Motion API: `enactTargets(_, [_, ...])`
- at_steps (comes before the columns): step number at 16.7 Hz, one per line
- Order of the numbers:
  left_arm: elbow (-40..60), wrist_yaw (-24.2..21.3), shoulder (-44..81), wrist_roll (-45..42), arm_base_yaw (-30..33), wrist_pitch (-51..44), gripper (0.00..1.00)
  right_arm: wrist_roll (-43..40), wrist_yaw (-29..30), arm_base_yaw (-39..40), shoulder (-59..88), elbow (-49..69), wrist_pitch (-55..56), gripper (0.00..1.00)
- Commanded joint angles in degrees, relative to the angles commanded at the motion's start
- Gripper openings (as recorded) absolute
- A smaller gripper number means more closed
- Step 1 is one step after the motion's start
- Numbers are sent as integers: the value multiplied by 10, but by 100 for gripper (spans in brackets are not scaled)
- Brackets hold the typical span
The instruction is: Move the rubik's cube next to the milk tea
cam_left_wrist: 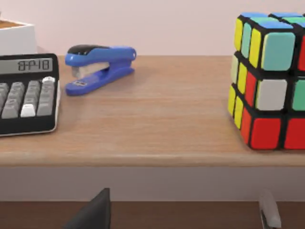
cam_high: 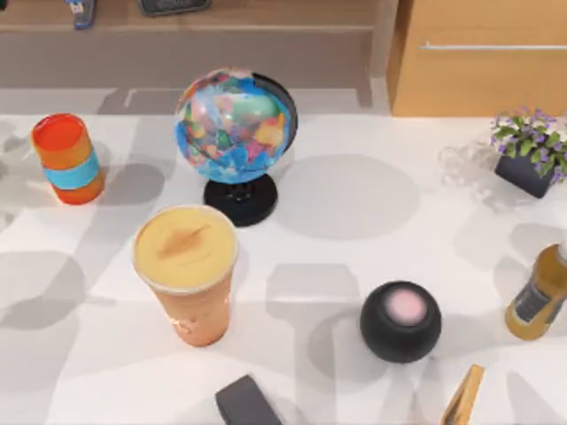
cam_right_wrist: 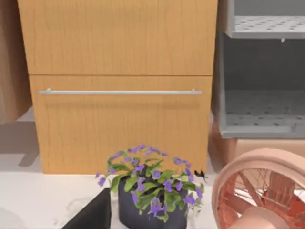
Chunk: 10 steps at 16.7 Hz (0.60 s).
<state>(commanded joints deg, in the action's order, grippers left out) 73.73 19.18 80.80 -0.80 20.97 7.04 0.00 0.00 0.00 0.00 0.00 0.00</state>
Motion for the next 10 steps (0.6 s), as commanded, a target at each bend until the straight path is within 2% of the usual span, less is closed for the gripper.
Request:
enactTargets(5, [139, 37, 150, -2, 40, 13, 100, 0, 0, 0, 0, 0, 0, 100])
enactTargets(10, [161, 43, 173, -2, 47, 16, 100, 0, 0, 0, 0, 0, 0, 100])
